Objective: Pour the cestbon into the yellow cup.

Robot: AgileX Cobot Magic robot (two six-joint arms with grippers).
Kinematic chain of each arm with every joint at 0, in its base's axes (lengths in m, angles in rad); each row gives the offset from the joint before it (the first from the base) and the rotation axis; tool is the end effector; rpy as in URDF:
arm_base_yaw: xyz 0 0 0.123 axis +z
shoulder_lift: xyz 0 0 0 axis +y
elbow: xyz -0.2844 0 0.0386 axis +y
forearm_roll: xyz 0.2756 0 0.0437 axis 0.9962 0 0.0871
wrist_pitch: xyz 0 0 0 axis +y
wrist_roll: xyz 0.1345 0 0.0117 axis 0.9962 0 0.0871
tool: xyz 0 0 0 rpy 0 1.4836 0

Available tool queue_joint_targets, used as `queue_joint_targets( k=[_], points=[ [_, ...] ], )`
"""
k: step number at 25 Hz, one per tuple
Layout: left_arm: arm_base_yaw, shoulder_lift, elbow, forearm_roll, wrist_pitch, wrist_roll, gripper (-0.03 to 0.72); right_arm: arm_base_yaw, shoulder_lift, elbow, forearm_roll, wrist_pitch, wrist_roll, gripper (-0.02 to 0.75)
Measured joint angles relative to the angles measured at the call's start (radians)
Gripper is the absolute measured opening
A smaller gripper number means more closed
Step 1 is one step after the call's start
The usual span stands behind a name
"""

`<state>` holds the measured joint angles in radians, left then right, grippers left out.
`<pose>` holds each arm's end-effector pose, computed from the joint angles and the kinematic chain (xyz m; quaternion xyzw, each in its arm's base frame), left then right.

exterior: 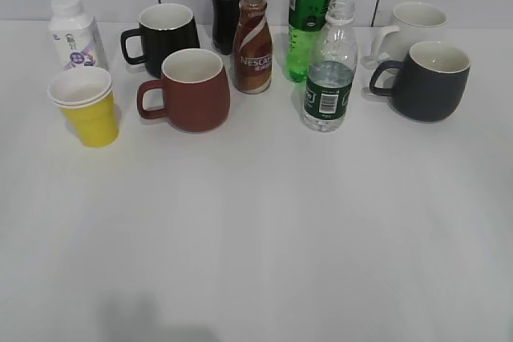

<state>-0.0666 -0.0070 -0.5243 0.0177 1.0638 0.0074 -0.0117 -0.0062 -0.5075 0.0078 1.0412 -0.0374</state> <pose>0.0526 -0.0014 0.2787 0.0308 0.8452 -0.0070 0.5335 0.0560 0.0003 0.2757 -0.0110 0.8444 -0.0093 0.5356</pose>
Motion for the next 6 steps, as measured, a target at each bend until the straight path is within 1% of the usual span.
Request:
queue_joint_targets(
  k=[6],
  points=[
    [0.000,0.000,0.000,0.000,0.000,0.000,0.540,0.000,0.000,0.000,0.000,0.000,-0.001,0.592]
  ],
)
